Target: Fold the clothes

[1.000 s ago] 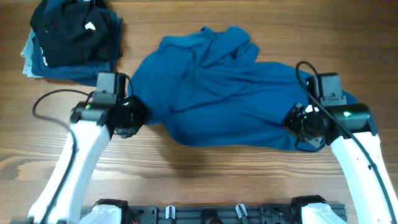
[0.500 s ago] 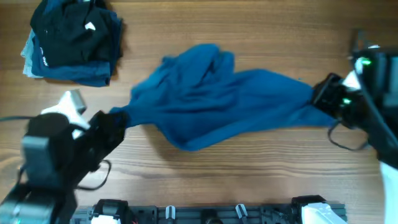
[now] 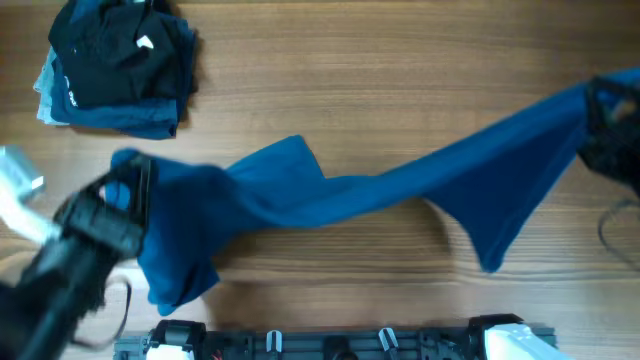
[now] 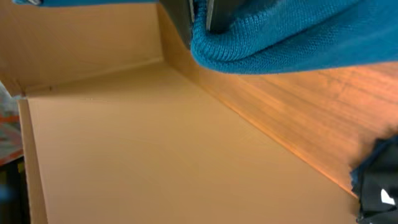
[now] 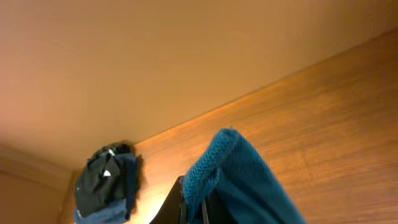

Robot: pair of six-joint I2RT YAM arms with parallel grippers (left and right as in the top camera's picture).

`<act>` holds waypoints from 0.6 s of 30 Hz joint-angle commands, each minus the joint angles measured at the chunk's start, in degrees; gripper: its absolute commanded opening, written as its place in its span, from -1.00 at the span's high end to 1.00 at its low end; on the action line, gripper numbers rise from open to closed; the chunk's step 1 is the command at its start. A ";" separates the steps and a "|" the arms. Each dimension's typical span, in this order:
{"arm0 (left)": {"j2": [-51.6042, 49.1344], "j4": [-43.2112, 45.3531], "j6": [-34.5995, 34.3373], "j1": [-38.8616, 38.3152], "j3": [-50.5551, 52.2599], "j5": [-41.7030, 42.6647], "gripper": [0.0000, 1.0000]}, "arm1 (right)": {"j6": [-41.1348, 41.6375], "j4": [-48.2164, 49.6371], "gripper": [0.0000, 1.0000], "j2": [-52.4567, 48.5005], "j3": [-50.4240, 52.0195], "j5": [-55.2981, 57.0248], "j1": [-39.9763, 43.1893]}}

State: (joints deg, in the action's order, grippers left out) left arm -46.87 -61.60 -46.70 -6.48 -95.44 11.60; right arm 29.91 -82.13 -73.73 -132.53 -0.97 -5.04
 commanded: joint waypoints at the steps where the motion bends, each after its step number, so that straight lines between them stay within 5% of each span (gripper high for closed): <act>1: -10.25 7.52 1.38 -0.17 -0.63 -1.88 0.93 | 0.07 6.10 0.91 -8.28 -0.26 1.60 0.13; 9: -42.75 35.19 3.54 -0.11 -6.16 0.94 0.92 | -3.39 27.63 0.91 -26.27 -0.35 -3.85 0.15; 13: -52.02 32.30 8.02 -0.11 -25.73 1.81 0.92 | -5.81 30.86 0.92 -27.58 -4.22 -3.82 3.06; 18: -52.13 19.45 14.49 0.66 -46.18 -0.81 0.92 | -8.04 26.99 0.91 -26.73 -14.84 -9.27 10.95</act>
State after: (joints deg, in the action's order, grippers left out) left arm -103.92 -36.69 -39.29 -6.33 -128.57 12.27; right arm 24.91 -53.67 -103.18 -140.62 -5.93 1.61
